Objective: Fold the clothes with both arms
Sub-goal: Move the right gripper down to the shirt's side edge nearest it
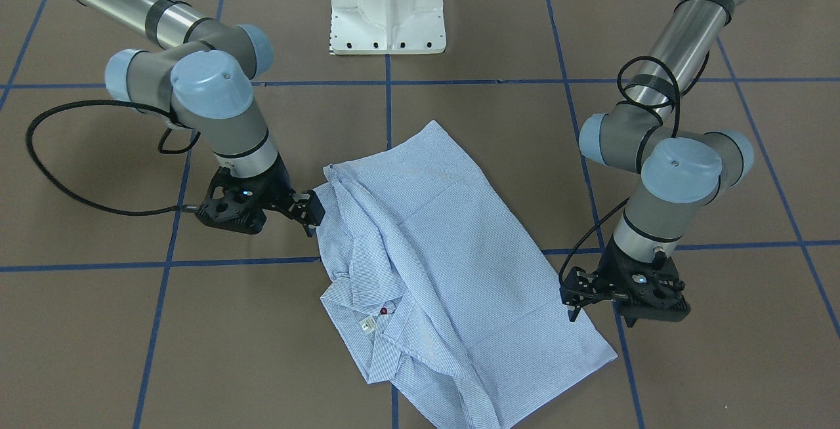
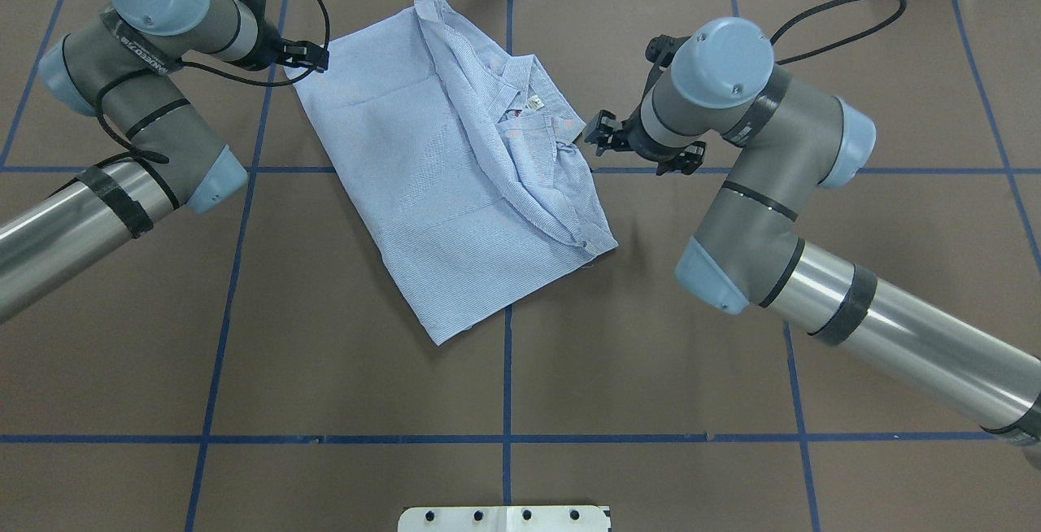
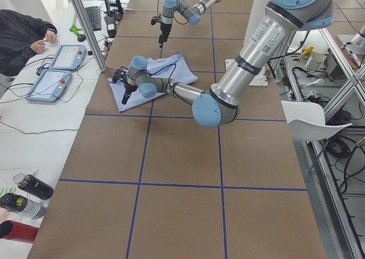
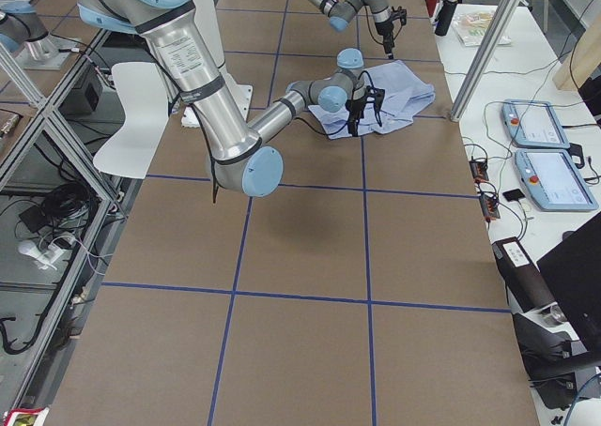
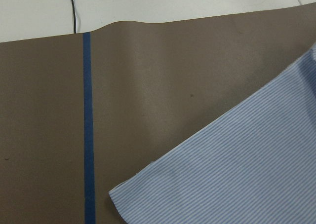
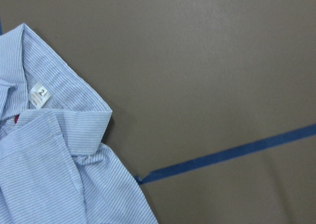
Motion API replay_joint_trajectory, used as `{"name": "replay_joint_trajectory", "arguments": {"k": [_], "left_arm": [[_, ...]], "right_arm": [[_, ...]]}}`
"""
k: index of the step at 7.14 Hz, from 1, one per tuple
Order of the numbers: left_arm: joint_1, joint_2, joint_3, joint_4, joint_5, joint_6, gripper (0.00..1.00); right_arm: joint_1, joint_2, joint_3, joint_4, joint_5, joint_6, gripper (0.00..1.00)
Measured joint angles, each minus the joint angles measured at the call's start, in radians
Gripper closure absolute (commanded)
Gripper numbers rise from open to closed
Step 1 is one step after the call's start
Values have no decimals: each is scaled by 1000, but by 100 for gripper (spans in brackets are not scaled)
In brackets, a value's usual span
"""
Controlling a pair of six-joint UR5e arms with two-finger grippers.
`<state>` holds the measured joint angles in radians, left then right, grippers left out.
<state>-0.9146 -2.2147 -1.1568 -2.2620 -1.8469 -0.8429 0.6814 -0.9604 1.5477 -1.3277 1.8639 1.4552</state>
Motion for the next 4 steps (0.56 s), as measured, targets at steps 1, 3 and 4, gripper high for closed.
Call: {"name": "replay_joint_trajectory", "arguments": {"k": [1, 3, 4], "left_arm": [[3, 11, -5, -2, -1, -3, 0], [10, 28, -7, -9, -2, -11, 0], [11, 34, -7, -10, -2, -13, 0]], "right_arm": [[-29, -2, 16, -30, -14, 91, 17], [-58, -13, 50, -83, -22, 249, 25], [-76, -18, 55, -91, -37, 302, 29]]}}
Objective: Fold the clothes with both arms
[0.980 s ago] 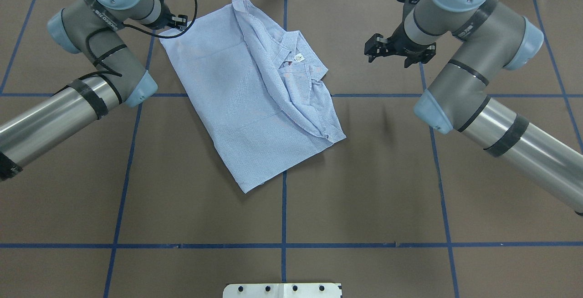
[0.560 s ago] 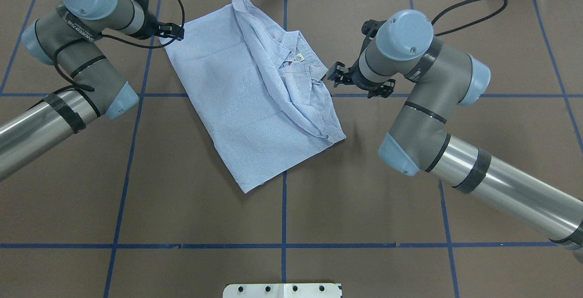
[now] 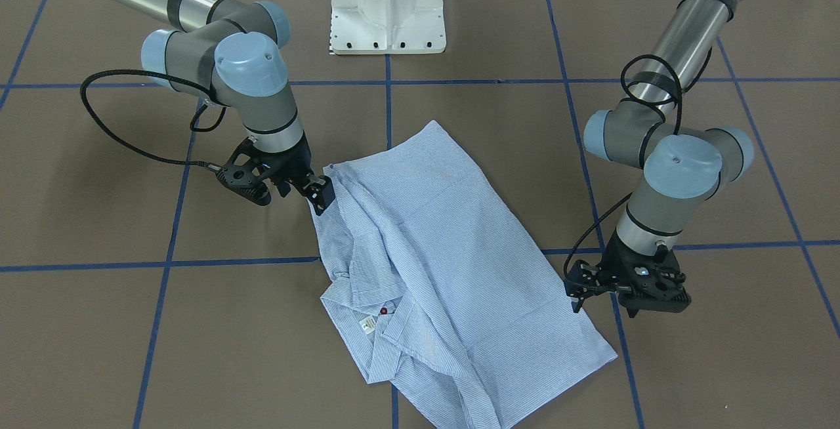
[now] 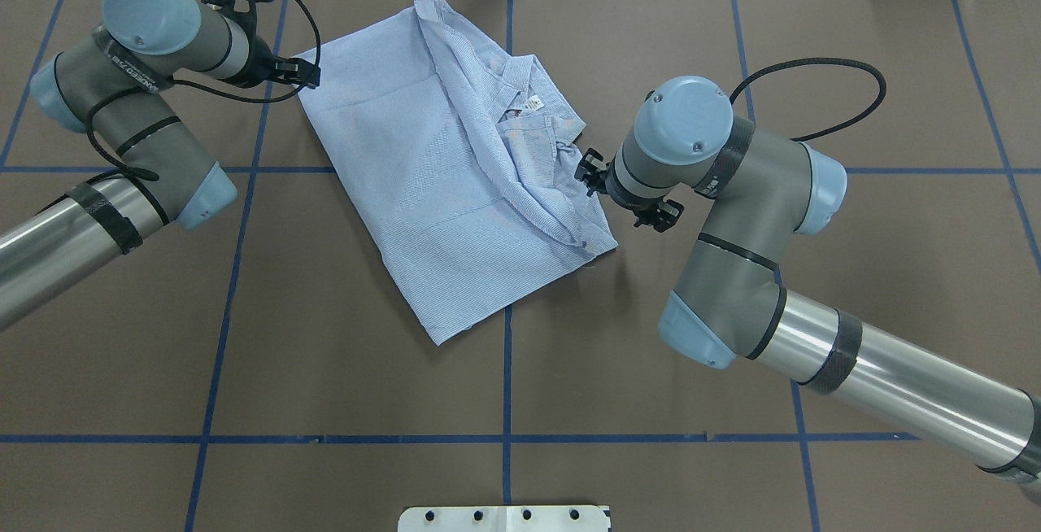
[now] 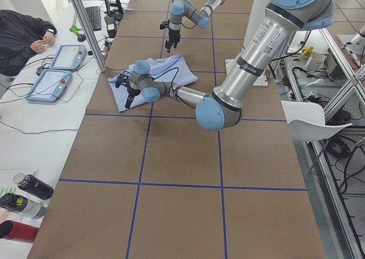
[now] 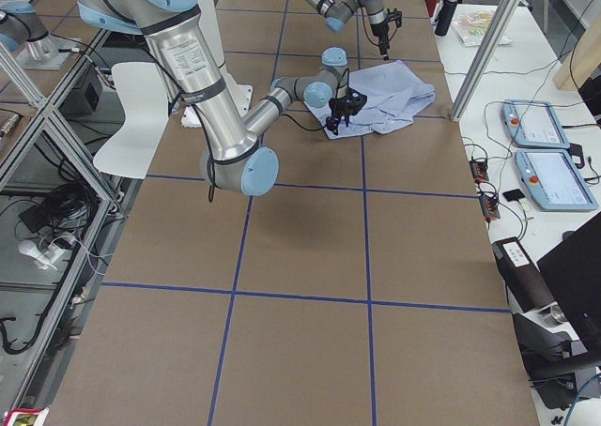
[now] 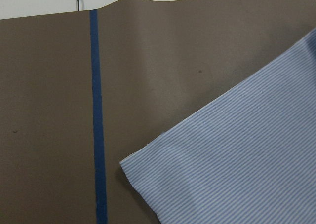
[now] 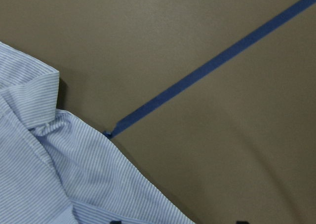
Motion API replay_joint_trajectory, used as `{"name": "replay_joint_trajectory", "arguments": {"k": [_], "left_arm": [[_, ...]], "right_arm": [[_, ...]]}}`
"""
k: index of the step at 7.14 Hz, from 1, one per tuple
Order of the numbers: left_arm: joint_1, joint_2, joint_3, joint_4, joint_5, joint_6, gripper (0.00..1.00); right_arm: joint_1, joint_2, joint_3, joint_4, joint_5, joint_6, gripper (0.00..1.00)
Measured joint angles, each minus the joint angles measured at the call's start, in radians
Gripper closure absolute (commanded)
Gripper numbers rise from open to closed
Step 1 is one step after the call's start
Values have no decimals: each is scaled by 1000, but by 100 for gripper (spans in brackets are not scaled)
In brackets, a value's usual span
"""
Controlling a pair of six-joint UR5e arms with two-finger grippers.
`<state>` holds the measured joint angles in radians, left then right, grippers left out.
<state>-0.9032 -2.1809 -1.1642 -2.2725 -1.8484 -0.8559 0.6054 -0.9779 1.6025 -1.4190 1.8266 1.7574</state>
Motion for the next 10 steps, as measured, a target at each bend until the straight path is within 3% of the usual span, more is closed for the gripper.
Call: {"name": "replay_joint_trajectory", "arguments": {"k": [5, 7, 8, 9, 10], "left_arm": [[1, 12, 1, -1, 0, 1, 0], [1, 11, 1, -1, 0, 1, 0], [1, 11, 0, -2, 0, 1, 0], [1, 12, 0, -2, 0, 1, 0], [1, 12, -1, -2, 0, 1, 0]], "right_arm": [[-82, -9, -10, -5, -95, 66, 46], [-87, -11, -12, -6, -106, 62, 66], [-88, -11, -14, -6, -109, 58, 67], [-88, -11, -16, -7, -114, 56, 76], [-88, -11, -18, -7, -119, 54, 94]]}}
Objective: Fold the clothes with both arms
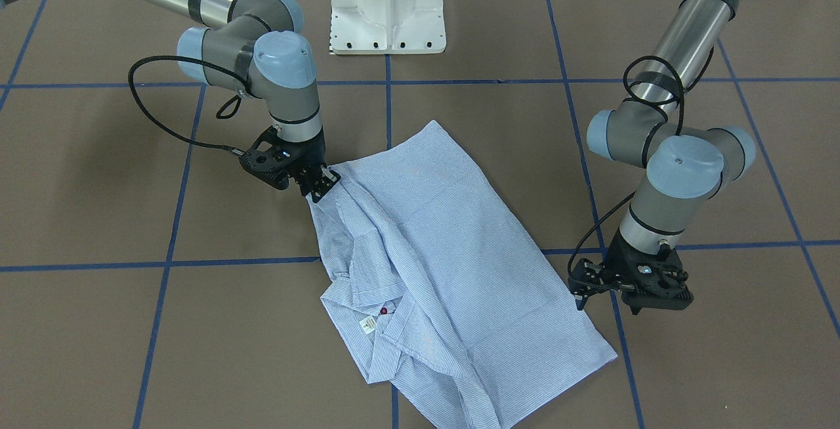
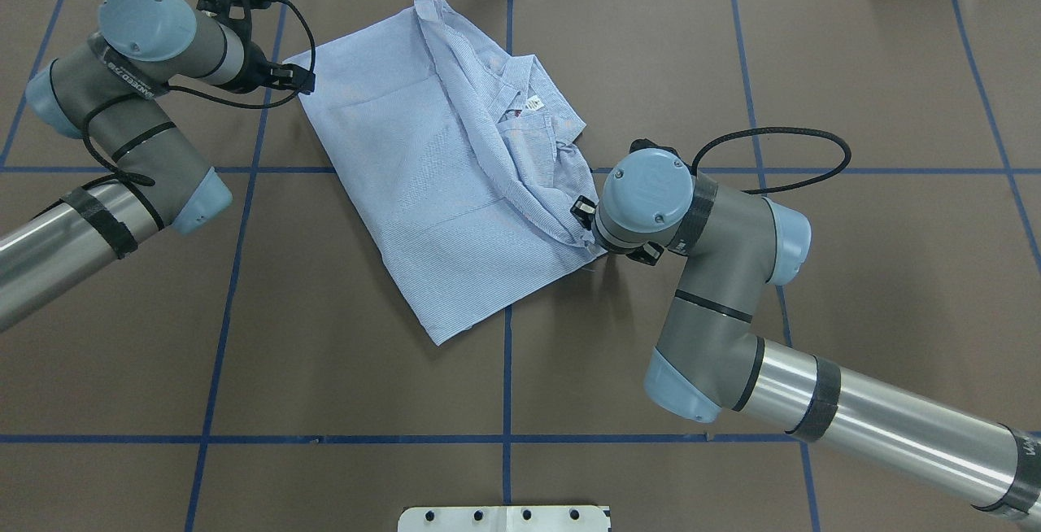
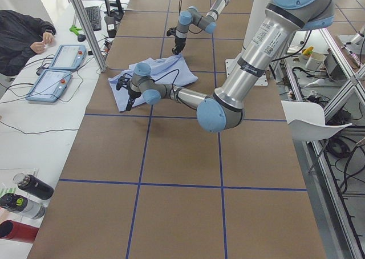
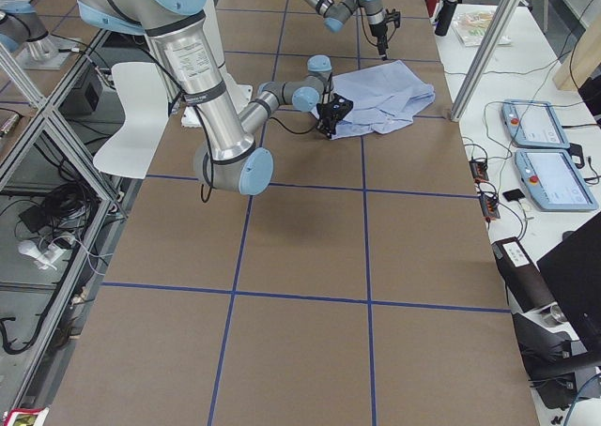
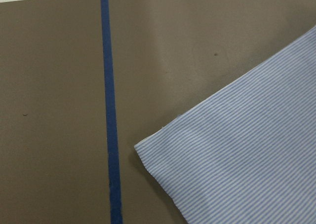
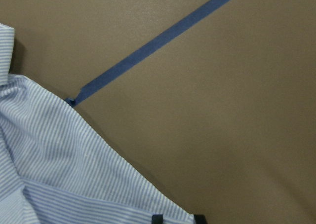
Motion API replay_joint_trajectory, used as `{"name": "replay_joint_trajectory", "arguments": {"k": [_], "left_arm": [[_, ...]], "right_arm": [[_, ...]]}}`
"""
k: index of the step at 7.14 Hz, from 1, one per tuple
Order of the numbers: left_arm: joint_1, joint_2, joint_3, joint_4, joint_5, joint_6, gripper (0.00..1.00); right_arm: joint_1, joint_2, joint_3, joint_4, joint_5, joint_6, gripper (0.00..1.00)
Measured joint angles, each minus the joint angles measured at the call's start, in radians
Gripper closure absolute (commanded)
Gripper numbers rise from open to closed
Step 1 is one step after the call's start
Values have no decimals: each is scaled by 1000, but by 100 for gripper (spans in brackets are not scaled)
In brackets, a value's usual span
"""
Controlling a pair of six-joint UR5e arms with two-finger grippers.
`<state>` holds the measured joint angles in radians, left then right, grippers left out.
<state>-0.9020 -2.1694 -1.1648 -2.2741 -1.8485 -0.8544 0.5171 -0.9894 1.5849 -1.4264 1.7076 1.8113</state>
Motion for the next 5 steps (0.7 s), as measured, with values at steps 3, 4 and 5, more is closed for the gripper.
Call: {"name": "replay_joint_trajectory", "arguments": {"k": [3, 4, 5], "left_arm": [[0, -1, -1, 0, 0, 0, 0], [0, -1, -3, 0, 0, -1, 0], [0, -1, -7, 1, 0, -3, 0]], "right_arm": [[1, 0, -1, -2, -7, -1, 100], [2, 2, 5, -6, -6, -1, 100], [4, 3, 25, -25, -4, -1, 100]]}}
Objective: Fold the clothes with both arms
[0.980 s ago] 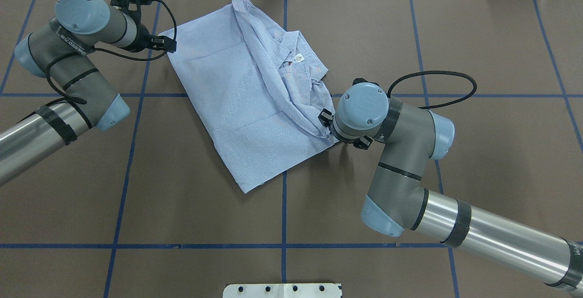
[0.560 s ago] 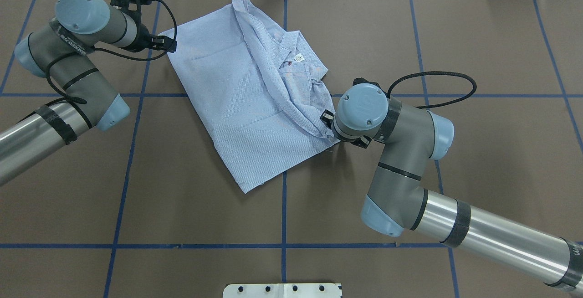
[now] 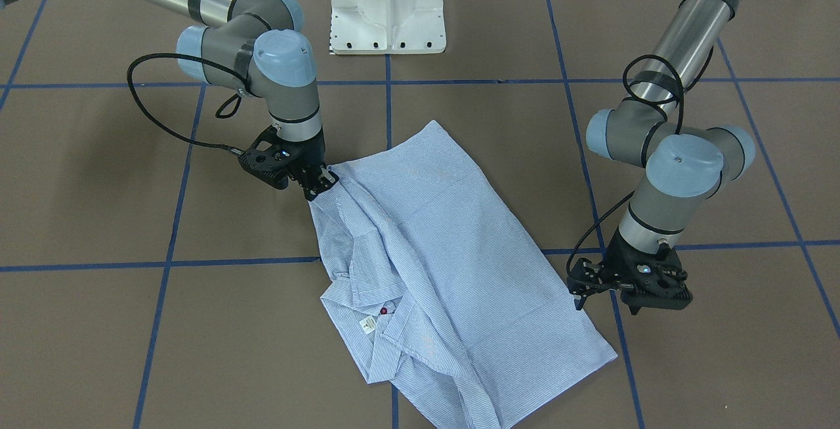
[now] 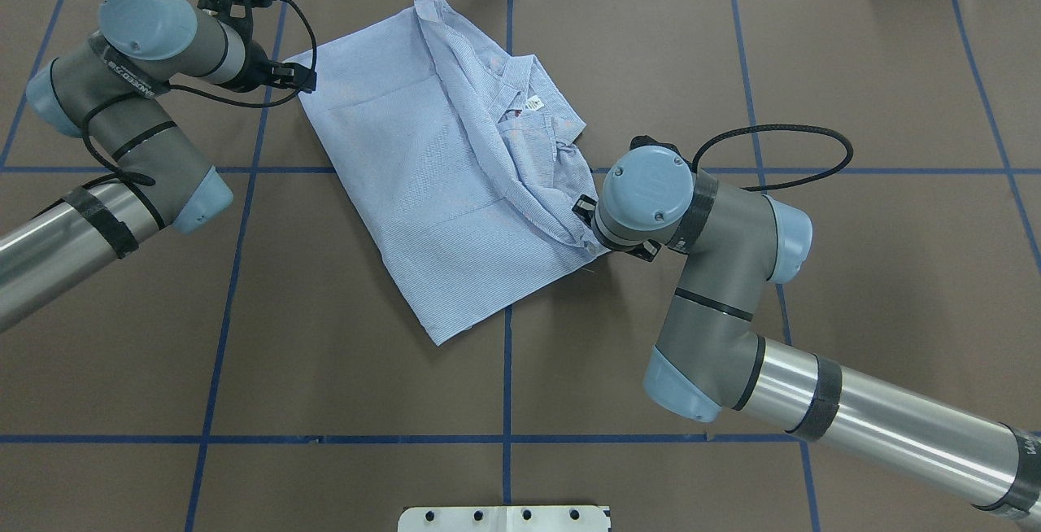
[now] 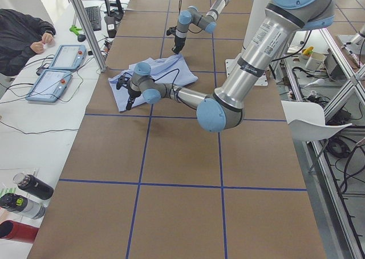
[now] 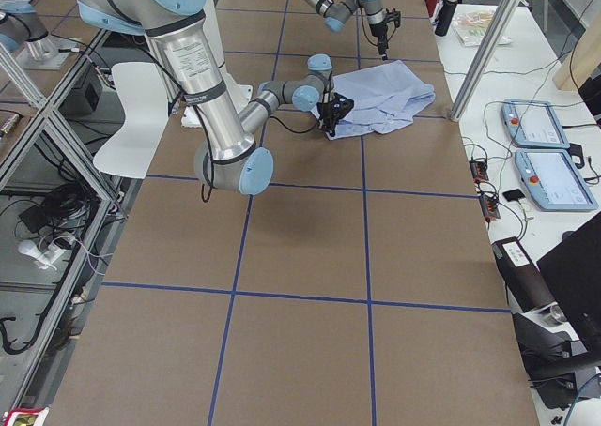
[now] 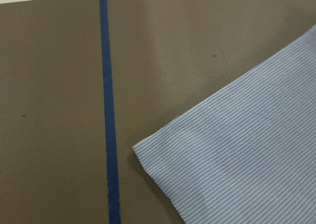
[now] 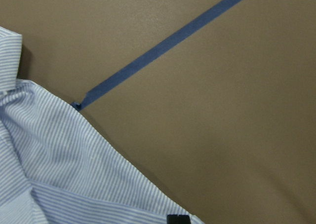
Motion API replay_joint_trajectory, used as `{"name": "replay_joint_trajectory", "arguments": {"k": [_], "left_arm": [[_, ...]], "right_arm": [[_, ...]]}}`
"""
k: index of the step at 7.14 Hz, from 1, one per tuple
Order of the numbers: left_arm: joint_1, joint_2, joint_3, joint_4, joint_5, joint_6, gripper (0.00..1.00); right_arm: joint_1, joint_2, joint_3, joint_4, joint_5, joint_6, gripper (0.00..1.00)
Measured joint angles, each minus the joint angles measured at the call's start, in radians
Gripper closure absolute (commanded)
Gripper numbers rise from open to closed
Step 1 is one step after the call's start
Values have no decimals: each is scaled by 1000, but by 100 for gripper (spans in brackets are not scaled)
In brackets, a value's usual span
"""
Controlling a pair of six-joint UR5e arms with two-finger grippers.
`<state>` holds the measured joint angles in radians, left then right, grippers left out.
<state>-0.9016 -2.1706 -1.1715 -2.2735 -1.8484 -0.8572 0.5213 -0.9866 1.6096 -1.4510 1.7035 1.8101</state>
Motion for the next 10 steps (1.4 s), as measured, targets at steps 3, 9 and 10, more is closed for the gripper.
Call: {"name": "replay_joint_trajectory", "arguments": {"k": [3, 9, 10], "left_arm": [[1, 0, -6, 1, 0, -5, 0], [1, 1, -12, 3, 0, -5, 0], [1, 3, -12, 2, -1, -5, 0]], "right_arm": [[1, -29, 126, -83, 4, 5, 45], [18, -32, 22, 72, -4, -40, 40], [18, -30, 14, 80, -4, -14, 42]]}}
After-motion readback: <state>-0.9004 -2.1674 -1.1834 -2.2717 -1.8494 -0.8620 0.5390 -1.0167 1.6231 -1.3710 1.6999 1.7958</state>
